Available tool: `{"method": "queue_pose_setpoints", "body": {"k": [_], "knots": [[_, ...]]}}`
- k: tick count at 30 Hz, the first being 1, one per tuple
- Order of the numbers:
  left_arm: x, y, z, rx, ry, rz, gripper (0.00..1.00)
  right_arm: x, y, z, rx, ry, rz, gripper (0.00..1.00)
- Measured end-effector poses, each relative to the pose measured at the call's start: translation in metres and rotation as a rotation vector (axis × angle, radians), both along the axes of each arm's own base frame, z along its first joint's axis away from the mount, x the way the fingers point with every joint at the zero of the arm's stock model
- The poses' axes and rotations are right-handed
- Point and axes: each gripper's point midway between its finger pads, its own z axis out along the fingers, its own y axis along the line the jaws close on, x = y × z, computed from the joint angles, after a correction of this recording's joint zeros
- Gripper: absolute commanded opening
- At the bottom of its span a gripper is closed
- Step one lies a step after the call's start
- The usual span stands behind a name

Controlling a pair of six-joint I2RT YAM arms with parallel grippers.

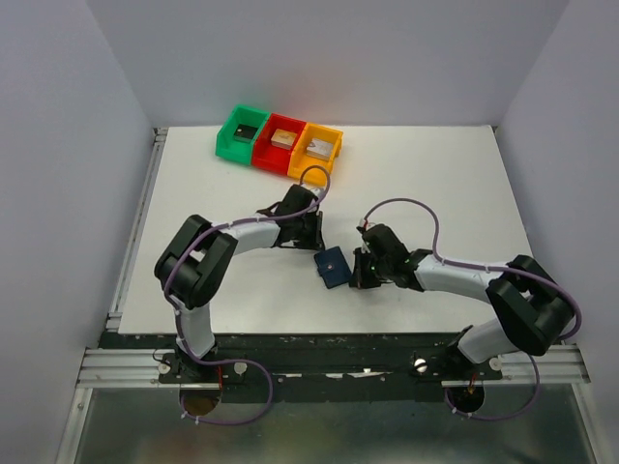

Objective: Take the credit cards out of the card holder
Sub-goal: Pick up the card holder from the center of the board.

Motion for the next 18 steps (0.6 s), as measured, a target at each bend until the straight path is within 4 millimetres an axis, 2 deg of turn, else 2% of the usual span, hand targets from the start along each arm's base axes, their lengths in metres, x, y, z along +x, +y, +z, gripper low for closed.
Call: {"method": "queue_pose_setpoints", "body": {"k": [6, 10, 15, 18], "knots": [[-0.022, 0.019, 0.0, 0.011, -0.009, 0.021, 0.0, 0.004, -0.001, 0.0, -0.049, 0.026, 0.006, 0.04], [-0.04, 0.035, -0.002, 0.022, 0.0, 0.048, 0.0, 0.016, 0.002, 0.0, -0.074, 0.035, 0.007, 0.04], [-0.072, 0.045, -0.002, 0.02, 0.032, 0.05, 0.0, 0.049, 0.009, 0.002, -0.092, 0.015, -0.017, 0.04], [-0.087, 0.049, -0.003, 0.027, 0.053, 0.046, 0.0, 0.069, 0.02, 0.007, -0.088, -0.004, -0.012, 0.05]]}}
